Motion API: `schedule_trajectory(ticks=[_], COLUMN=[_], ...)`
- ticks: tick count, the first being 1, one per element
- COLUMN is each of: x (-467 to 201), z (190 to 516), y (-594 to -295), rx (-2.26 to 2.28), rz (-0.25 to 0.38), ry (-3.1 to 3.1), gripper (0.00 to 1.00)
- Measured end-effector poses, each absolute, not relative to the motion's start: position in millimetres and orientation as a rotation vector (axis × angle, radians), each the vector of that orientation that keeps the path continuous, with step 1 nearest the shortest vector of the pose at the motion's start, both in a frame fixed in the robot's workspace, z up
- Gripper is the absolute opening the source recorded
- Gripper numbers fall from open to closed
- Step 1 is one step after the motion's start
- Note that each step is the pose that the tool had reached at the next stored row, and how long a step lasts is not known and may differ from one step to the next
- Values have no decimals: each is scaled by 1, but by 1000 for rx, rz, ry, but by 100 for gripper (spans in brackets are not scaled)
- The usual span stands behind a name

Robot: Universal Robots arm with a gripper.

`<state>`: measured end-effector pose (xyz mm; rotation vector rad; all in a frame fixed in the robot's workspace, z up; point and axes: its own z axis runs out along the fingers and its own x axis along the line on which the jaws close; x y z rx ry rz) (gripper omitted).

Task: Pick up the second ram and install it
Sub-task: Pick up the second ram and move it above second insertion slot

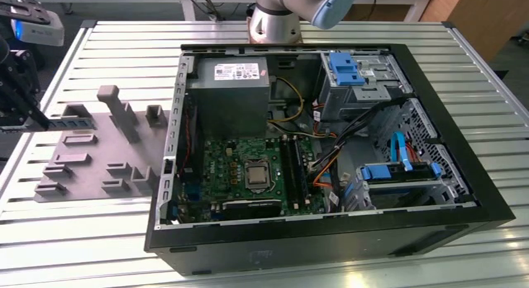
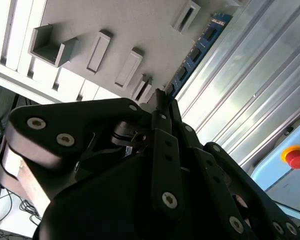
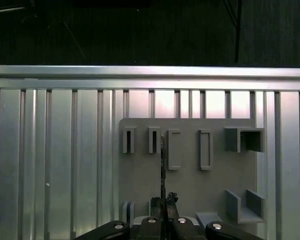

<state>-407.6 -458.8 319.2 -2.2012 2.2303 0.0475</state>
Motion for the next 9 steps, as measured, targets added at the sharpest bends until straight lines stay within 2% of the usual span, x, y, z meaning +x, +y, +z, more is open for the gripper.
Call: schedule_trajectory(ticks=[9], x=[-408], z=[332], y=[-459], rx=[-2201], rz=[47], ry=[2230], gripper=[14])
